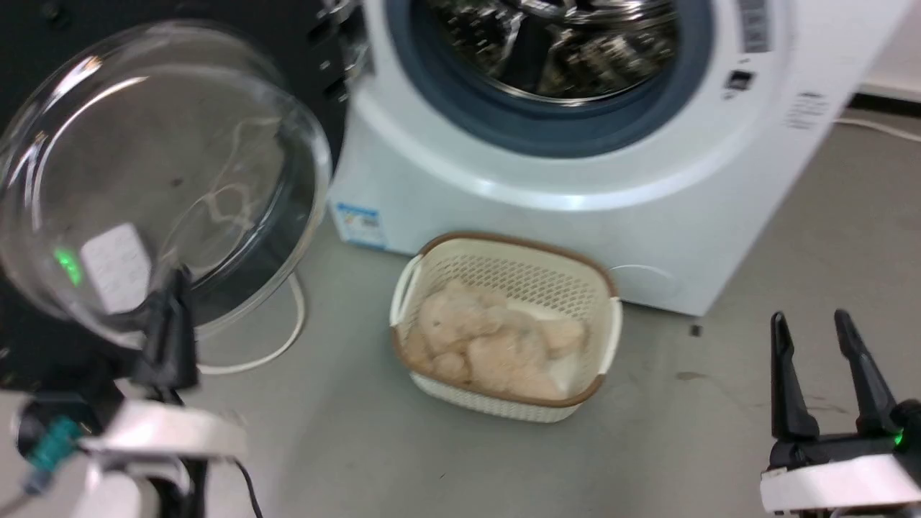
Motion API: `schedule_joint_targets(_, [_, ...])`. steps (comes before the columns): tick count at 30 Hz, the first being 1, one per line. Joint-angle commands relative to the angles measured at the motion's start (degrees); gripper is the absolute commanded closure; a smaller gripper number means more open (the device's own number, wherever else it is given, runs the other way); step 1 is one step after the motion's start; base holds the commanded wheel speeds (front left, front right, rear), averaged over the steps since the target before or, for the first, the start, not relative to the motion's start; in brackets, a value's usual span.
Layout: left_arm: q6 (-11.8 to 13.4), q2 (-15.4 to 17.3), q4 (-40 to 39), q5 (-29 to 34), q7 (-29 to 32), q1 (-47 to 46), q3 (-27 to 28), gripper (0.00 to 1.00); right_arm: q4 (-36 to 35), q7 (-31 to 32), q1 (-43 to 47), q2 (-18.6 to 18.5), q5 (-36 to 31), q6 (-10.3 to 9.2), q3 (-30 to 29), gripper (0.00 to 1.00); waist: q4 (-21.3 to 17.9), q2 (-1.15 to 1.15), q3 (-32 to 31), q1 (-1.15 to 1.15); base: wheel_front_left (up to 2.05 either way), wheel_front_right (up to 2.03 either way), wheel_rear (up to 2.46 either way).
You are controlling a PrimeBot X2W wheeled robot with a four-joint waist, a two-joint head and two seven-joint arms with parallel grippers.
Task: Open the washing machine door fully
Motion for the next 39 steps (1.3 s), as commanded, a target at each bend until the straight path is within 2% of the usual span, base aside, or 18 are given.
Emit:
schedule_joint_targets(1, [0.78,-0.39,-1.10,0.90,0.10,2.09,-0.67,1.00,0.10,-0.37,0.81,0.03,0.61,0.03,0.11,0.00,-2.62,0.00,-2.27,0.01,0.00,0.00,0.00])
schedule_joint_targets(4, [1.69,-1.78,-3.11,2.09,0.02,5.57,-2.58,1.00,0.31,-0.62,1.97,0.03,1.44,0.03,0.37,0.00,-4.04,0.00,-3.38,0.01,0.00,0.00,0.00])
schedule_joint_targets(8, [1.57,-2.66,-4.35,3.66,-0.11,8.20,-5.23,1.00,0.41,-0.80,3.27,0.03,1.60,0.03,0.99,0.00,-5.12,0.00,-4.28,0.01,0.00,0.00,0.00])
schedule_joint_targets(9, [1.91,-3.47,-4.93,4.73,-0.16,9.59,-6.91,0.02,0.49,-0.85,4.05,0.03,1.52,0.03,1.32,0.00,-5.62,0.00,-4.81,0.01,0.00,0.00,0.00])
schedule_joint_targets(10, [2.20,-3.87,-4.96,5.14,-0.02,10.24,-7.65,0.00,0.58,-0.85,4.41,0.03,1.62,0.03,1.39,0.00,-5.81,0.00,-5.10,0.01,0.00,0.00,0.00])
schedule_joint_targets(15, [3.04,-4.71,-4.45,7.61,0.04,11.98,-10.70,0.00,1.08,-0.55,5.53,0.03,2.11,0.03,1.74,0.00,-6.50,0.00,-6.12,0.01,0.00,0.00,0.00])
schedule_joint_targets(20, [4.05,-5.31,-3.46,7.36,0.01,13.10,-10.73,0.00,1.86,0.10,5.74,0.03,2.24,0.03,2.10,0.00,-7.28,0.00,-6.56,0.01,0.00,0.00,0.00])
schedule_joint_targets(29, [3.94,-5.54,-2.91,7.03,0.06,12.69,-11.50,0.00,2.78,0.48,5.77,0.03,1.93,0.03,2.54,0.00,-7.63,0.00,-6.09,0.01,0.00,0.00,0.00])
schedule_joint_targets(30, [3.93,-5.73,-3.02,6.70,0.04,12.65,-11.40,1.00,2.70,0.41,5.02,0.00,2.03,0.00,2.49,1.00,-7.63,0.00,-6.07,0.01,0.00,0.00,0.00])
schedule_joint_targets(39, [3.76,-6.18,-2.96,7.06,0.59,12.48,-10.96,1.00,2.81,0.89,4.69,0.00,1.65,0.00,2.63,1.00,-7.82,0.00,-6.08,0.01,0.00,0.00,0.00])
